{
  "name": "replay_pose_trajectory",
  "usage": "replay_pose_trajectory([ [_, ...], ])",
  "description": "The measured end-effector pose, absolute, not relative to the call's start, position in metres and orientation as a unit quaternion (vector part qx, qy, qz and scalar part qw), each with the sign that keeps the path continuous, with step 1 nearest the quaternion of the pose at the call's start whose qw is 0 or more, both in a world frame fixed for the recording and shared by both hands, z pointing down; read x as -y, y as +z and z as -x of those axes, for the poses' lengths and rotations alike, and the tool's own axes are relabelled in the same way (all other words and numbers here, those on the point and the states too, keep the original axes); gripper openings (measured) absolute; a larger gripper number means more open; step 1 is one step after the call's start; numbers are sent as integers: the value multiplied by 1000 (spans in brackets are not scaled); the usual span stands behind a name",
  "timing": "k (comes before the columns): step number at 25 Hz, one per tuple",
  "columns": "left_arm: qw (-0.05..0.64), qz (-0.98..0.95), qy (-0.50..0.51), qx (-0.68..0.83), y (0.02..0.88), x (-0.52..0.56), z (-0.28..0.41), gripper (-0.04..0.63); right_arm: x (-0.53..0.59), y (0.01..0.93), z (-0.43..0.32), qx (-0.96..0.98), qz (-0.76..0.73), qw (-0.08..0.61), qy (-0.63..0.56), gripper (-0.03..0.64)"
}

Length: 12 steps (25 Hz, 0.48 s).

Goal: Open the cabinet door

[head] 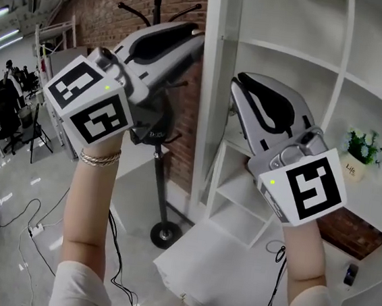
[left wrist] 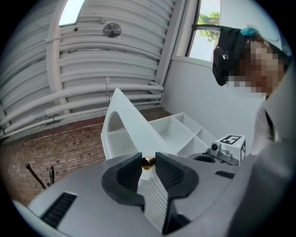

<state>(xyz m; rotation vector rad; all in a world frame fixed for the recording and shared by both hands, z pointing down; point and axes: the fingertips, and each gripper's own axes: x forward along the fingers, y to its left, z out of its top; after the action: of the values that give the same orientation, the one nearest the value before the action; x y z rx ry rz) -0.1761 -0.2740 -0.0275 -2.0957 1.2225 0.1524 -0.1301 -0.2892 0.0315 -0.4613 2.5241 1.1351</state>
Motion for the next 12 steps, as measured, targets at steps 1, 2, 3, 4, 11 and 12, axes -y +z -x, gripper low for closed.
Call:
replay_pose_trajectory([
  [1,355,800,52,-481,-28,273,179,98,288,31,134,-889,158,169,396,31],
  [2,359,794,48,-489,-28,272,182,96,287,31,138,-890,154,171,394,31],
  [3,359,791,47,-494,-28,271,186,93,285,31,141,-891,150,172,393,31],
  [4,356,789,50,-498,-28,270,190,91,284,32,144,-891,147,174,393,31],
  [11,367,745,38,-555,-27,262,219,67,278,32,159,-896,130,179,386,31],
  [12,371,737,32,-564,-27,262,221,63,279,32,160,-896,128,180,384,31],
])
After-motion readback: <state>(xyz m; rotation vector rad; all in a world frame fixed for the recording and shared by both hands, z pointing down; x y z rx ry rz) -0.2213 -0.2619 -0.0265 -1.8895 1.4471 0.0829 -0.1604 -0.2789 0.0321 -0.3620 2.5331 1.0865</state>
